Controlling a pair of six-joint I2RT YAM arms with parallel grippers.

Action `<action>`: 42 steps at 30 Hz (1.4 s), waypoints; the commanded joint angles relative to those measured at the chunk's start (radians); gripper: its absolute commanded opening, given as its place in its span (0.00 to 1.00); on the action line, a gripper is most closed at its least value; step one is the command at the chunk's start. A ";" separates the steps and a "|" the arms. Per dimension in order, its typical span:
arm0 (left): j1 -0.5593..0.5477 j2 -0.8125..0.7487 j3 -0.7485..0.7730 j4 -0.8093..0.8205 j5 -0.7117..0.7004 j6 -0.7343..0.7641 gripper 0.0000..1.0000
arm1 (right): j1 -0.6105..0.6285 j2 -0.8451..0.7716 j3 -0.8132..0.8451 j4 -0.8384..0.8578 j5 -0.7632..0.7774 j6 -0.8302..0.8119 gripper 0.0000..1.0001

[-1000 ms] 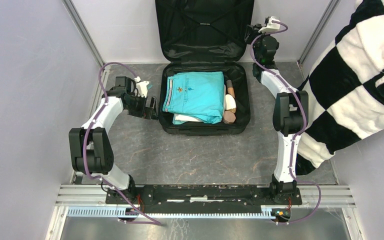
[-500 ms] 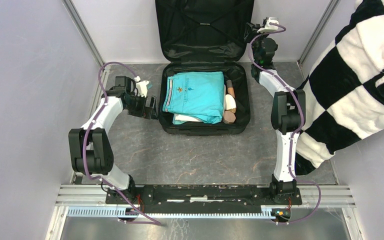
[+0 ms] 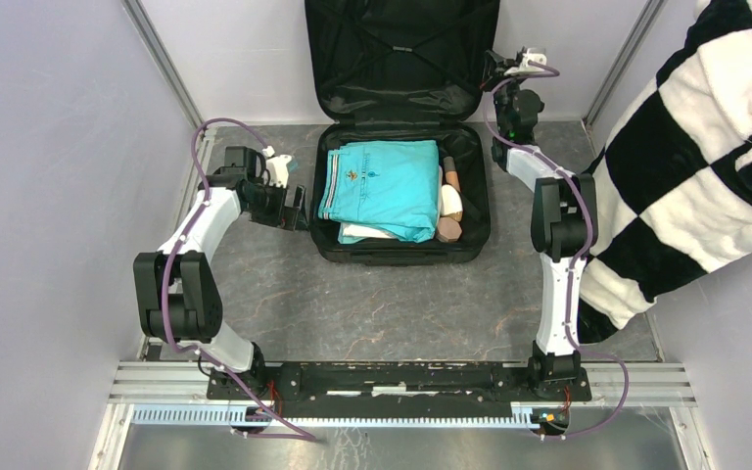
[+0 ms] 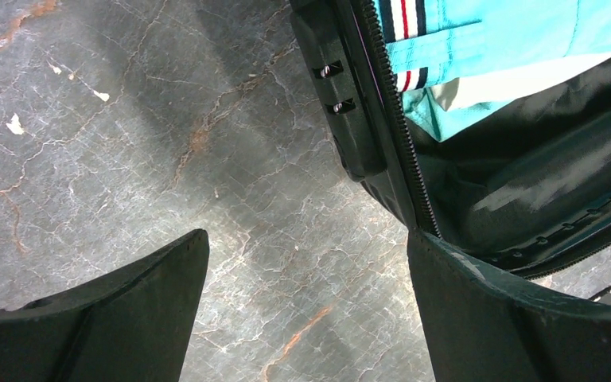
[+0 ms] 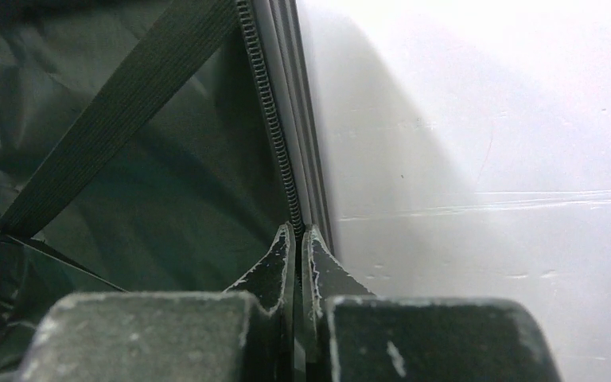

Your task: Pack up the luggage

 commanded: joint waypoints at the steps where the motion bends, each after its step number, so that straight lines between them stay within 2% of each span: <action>1: -0.001 -0.032 0.020 0.029 -0.011 -0.038 1.00 | 0.006 -0.160 -0.159 0.191 -0.093 0.041 0.00; 11: 0.007 -0.087 0.005 0.048 -0.068 -0.105 1.00 | 0.014 -0.457 -0.699 0.362 -0.095 0.070 0.00; 13: 0.007 -0.109 -0.004 0.049 -0.085 -0.112 1.00 | 0.016 -0.526 -0.816 0.350 -0.079 0.091 0.00; 14: 0.030 -0.119 -0.009 0.049 -0.093 -0.112 1.00 | 0.017 -0.564 -0.874 0.331 -0.066 0.111 0.00; 16: 0.046 -0.138 -0.021 0.049 -0.108 -0.113 1.00 | 0.019 -0.639 -0.972 0.243 -0.028 0.148 0.07; 18: 0.056 -0.155 -0.029 0.048 -0.117 -0.111 1.00 | 0.023 -0.719 -1.023 0.048 0.050 0.192 0.12; 19: 0.057 -0.162 -0.032 0.045 -0.117 -0.109 1.00 | 0.027 -0.759 -1.037 -0.039 0.065 0.196 0.17; 23: 0.059 -0.182 -0.052 0.040 -0.113 -0.106 1.00 | 0.037 -0.885 -1.137 -0.223 0.160 0.210 0.29; 25: 0.059 -0.185 -0.062 0.040 -0.114 -0.105 1.00 | 0.037 -0.936 -1.166 -0.296 0.199 0.221 0.39; 27: 0.060 -0.185 -0.068 0.041 -0.116 -0.105 1.00 | 0.038 -0.954 -1.157 -0.413 0.225 0.221 0.45; 30: 0.059 -0.183 -0.070 0.043 -0.115 -0.112 1.00 | 0.058 -0.958 -1.109 -0.688 0.370 0.250 0.46; 31: 0.059 -0.185 -0.070 0.042 -0.112 -0.113 1.00 | 0.059 -0.957 -1.108 -0.732 0.414 0.268 0.46; 34: 0.059 -0.193 -0.071 0.042 -0.094 -0.112 1.00 | 0.059 -0.950 -1.136 -0.721 0.429 0.285 0.45; 38: 0.059 -0.198 -0.074 0.032 -0.104 -0.103 1.00 | 0.059 -0.891 -1.065 -0.756 0.394 0.282 0.42; 42: 0.059 -0.211 -0.083 0.028 -0.103 -0.095 1.00 | 0.058 -0.770 -0.954 -0.817 0.272 0.264 0.40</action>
